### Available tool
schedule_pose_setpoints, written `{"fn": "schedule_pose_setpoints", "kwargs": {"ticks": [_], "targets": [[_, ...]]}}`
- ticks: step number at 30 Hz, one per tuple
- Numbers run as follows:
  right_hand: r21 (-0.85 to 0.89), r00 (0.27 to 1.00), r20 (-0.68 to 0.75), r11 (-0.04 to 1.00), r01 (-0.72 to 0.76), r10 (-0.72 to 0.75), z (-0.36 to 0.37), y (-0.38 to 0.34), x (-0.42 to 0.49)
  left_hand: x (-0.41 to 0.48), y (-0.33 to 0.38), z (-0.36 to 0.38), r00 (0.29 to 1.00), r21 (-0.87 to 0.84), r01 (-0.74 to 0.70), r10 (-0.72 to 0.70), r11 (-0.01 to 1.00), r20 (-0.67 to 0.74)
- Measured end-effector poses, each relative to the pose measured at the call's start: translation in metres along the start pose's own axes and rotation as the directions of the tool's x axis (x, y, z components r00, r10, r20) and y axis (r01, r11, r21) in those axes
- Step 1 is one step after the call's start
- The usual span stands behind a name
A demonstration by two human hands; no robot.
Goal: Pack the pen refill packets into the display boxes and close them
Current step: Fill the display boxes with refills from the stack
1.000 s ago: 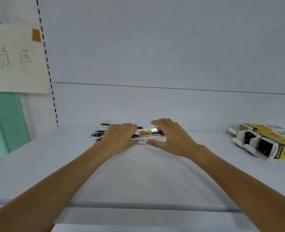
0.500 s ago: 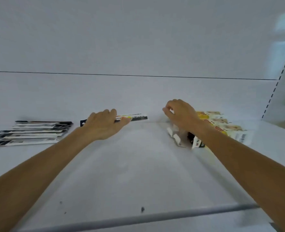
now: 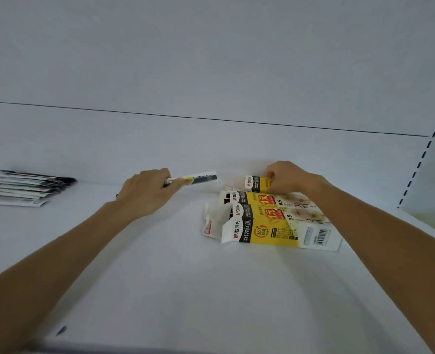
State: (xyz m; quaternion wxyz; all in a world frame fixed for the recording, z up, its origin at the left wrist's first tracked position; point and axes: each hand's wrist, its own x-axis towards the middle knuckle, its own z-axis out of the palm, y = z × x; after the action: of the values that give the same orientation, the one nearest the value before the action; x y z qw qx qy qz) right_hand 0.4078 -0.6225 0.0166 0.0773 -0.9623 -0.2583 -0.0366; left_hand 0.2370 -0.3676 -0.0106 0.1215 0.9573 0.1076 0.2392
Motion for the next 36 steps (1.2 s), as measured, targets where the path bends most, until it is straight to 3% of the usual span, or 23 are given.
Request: {"fn": "schedule_pose_setpoints", "kwargs": {"ticks": [6, 9, 14, 18, 21, 23, 26, 30, 36], "targets": [[-0.004, 0.920, -0.360, 0.986, 0.166, -0.157, -0.037, -0.023, -0.040, -0.019, 0.001, -0.032, 0.979, -0.036, 0.051, -0.057, 0.998, -0.194], [-0.022, 0.902, -0.369, 0.972, 0.233, -0.224, -0.048, -0.044, -0.070, -0.028, 0.005, -0.047, 0.966, -0.072, -0.018, -0.001, 0.997, -0.260], [-0.042, 0.906, -0.348, 0.970, 0.240, -0.240, -0.044, -0.076, -0.116, -0.060, 0.014, -0.058, 0.897, -0.127, -0.320, 0.257, 0.939, -0.360], [0.024, 0.916, -0.327, 0.967, 0.254, -0.233, -0.039, -0.095, -0.151, -0.088, 0.006, -0.059, 0.893, -0.103, -0.313, 0.256, 0.944, -0.371], [0.031, 0.944, -0.272, 0.979, 0.202, -0.187, -0.030, -0.102, -0.171, -0.104, -0.012, -0.054, 0.944, -0.203, -0.211, 0.145, 0.956, -0.298], [0.061, 0.960, -0.234, 0.983, 0.172, -0.153, -0.021, -0.100, -0.183, -0.117, -0.023, -0.051, 0.965, -0.208, -0.208, 0.165, 0.956, -0.206], [0.199, 0.987, -0.112, 0.970, 0.137, -0.117, -0.017, -0.104, -0.196, -0.128, -0.028, -0.054, 0.975, -0.165, -0.209, 0.191, 0.964, -0.118], [0.240, 0.987, 0.012, 0.959, 0.150, -0.158, -0.011, -0.114, -0.199, -0.131, -0.014, -0.059, 0.965, -0.047, -0.223, 0.228, 0.974, 0.129], [0.294, 0.984, 0.007, 0.941, 0.169, -0.179, -0.005, -0.110, -0.199, -0.123, 0.014, -0.065, 0.972, 0.096, -0.227, 0.219, 0.969, 0.085]]}}
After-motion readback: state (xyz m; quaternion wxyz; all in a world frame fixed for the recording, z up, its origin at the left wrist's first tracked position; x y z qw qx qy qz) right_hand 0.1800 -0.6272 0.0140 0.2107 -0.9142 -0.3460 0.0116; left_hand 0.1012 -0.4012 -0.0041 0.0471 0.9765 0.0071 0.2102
